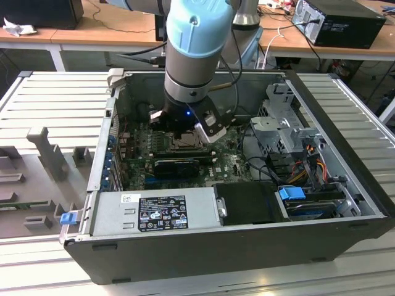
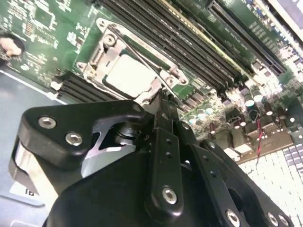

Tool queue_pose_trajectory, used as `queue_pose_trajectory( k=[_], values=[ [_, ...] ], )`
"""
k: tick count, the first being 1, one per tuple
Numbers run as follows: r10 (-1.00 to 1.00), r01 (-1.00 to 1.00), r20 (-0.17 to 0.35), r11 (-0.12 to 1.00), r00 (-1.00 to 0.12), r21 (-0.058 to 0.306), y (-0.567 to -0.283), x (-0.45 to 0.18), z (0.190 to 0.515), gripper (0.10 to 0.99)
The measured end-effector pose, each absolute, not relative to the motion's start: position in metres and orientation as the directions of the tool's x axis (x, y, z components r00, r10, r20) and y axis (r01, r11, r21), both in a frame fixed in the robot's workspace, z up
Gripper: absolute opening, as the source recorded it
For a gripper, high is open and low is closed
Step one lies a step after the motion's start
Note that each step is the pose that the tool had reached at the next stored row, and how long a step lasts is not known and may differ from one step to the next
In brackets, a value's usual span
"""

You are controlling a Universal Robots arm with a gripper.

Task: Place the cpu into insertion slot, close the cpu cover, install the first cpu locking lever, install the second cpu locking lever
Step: 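Install the second cpu locking lever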

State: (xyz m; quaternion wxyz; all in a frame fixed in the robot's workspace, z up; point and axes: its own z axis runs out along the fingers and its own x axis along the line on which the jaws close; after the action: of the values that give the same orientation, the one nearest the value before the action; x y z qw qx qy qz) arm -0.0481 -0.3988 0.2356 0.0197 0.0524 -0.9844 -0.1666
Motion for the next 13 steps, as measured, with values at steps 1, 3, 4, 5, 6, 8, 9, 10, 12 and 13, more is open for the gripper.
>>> queue_pose_trajectory(
  k=[1,3,4,5,6,8,9,10,12,13],
  values=[
    [-0.11,-0.096,0.022,0.939,-0.994,0.33,-0.399,-0.047,0.239,0.106],
    [-0.11,-0.096,0.024,0.939,-0.994,0.331,-0.399,-0.045,0.243,0.106],
    [-0.11,-0.094,0.03,0.939,-0.994,0.331,-0.4,-0.042,0.243,0.106],
    [-0.11,-0.091,0.037,0.939,-0.993,0.332,-0.401,-0.04,0.243,0.106],
    [-0.11,-0.089,0.043,0.939,-0.993,0.332,-0.404,-0.039,0.243,0.106],
    [-0.109,-0.087,0.051,0.939,-0.993,0.333,-0.408,-0.038,0.243,0.106],
    [-0.11,-0.085,0.055,0.939,-0.992,0.333,-0.412,-0.037,0.242,0.106],
    [-0.11,-0.085,0.055,0.939,-0.992,0.333,-0.413,-0.037,0.241,0.106],
    [-0.11,-0.085,0.055,0.939,-0.992,0.334,-0.415,-0.037,0.236,0.106],
    [-0.109,-0.085,0.055,0.939,-0.992,0.333,-0.415,-0.037,0.233,0.106]
  ],
)
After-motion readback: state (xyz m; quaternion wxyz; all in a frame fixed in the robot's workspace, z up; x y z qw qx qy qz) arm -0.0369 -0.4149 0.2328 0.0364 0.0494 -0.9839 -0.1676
